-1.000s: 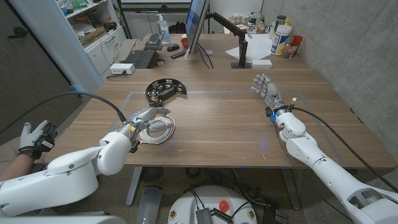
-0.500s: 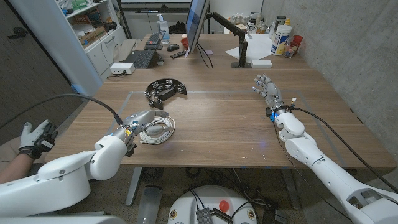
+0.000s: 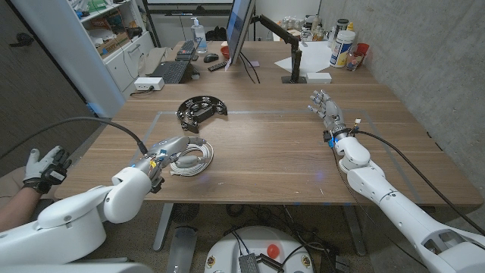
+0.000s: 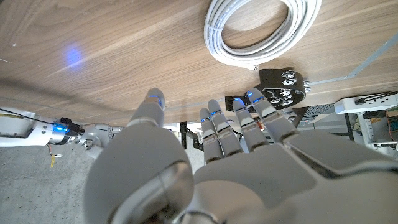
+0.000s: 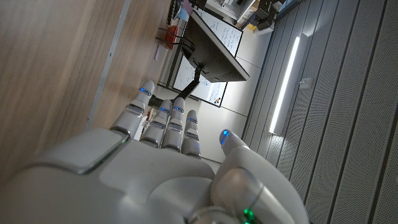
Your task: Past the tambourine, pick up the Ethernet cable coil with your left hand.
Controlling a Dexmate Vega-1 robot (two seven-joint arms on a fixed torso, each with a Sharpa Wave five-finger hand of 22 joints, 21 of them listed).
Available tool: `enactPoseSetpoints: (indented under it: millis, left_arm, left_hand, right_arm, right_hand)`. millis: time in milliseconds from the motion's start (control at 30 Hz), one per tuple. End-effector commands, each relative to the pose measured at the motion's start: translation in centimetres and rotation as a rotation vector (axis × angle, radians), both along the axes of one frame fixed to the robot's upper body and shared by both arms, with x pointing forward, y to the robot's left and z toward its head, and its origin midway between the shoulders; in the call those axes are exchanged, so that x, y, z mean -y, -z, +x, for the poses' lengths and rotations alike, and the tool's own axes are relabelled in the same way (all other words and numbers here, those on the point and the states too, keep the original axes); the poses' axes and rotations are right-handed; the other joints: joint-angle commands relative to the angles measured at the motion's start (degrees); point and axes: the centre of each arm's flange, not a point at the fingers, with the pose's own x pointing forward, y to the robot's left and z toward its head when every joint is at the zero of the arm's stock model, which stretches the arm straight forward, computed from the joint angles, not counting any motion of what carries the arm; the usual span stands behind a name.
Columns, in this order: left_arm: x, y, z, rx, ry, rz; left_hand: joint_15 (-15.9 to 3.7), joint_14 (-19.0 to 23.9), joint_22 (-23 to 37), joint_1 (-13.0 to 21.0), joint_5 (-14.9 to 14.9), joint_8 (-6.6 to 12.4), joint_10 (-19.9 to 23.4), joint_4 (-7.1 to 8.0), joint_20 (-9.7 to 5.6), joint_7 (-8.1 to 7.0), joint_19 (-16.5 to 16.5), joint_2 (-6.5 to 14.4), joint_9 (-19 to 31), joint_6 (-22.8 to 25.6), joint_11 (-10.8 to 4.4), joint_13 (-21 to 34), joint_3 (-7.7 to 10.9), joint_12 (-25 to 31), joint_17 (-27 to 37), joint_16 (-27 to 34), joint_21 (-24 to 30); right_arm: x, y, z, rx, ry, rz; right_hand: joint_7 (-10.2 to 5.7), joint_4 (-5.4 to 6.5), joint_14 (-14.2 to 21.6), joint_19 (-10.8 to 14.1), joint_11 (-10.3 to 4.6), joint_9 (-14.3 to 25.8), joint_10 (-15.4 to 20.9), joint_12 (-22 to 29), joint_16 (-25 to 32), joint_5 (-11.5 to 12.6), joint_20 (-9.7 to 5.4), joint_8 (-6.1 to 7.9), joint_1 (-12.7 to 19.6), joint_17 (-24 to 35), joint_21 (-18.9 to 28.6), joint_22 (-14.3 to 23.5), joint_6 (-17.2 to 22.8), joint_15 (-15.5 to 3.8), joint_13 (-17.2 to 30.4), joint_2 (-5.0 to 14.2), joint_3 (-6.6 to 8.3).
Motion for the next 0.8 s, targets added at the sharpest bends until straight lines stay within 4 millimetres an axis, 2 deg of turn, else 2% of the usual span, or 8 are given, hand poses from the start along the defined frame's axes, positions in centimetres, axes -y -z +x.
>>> enactPoseSetpoints:
  millis: [33, 333, 800]
  left_arm:
    - [-2.0, 0.7, -1.0, 0.006, -0.028, -0.026]
    - [-2.5, 1.2, -1.9, 0.013, -0.028, -0.025]
    - [-3.0, 1.9, -2.2, 0.014, -0.026, -0.026]
  left_hand:
    - [-5.08, 0.34, 0.18, 0.18, 0.36, 0.06, 0.36, -0.08, -0.31, 0.11, 0.07, 0.55, 0.29, 0.14, -0.13, 0.09, -0.33, 0.06, 0.23, -0.04, 0.07]
    - [-5.22, 0.41, 0.19, 0.25, 0.39, 0.04, 0.57, -0.11, -0.35, -0.08, 0.13, 0.60, 0.29, 0.26, -0.07, 0.14, -0.45, 0.10, 0.22, -0.07, 0.07]
    - [-5.32, 0.54, 0.20, 0.37, 0.44, 0.01, 0.64, -0.15, -0.37, -0.17, 0.24, 0.68, 0.28, 0.45, -0.08, 0.22, -0.62, 0.05, 0.20, -0.10, 0.08]
  right_arm:
    - [0.0, -0.1, 0.0, 0.007, 0.030, -0.005]
    - [-0.1, -0.1, 0.0, 0.013, 0.032, -0.015]
    - [-0.1, -0.1, 0.1, 0.008, 0.041, -0.014]
  right_hand:
    - [-0.31, -0.05, -0.27, -0.07, 0.15, -0.04, -0.27, 0.36, 0.21, 0.18, -0.16, 0.25, 0.01, -0.06, 0.29, 0.07, 0.17, -0.90, 0.13, 0.63, -0.03]
    - [-0.31, -0.07, -0.30, -0.04, 0.08, -0.04, -0.32, 0.35, 0.21, 0.18, -0.12, 0.25, 0.02, -0.11, 0.30, 0.07, 0.18, -0.86, 0.13, 0.61, -0.03]
    - [-0.29, -0.03, -0.27, -0.07, 0.03, -0.05, -0.36, 0.35, 0.26, 0.17, -0.13, 0.23, -0.04, -0.16, 0.30, 0.06, 0.11, -0.87, 0.12, 0.60, -0.07]
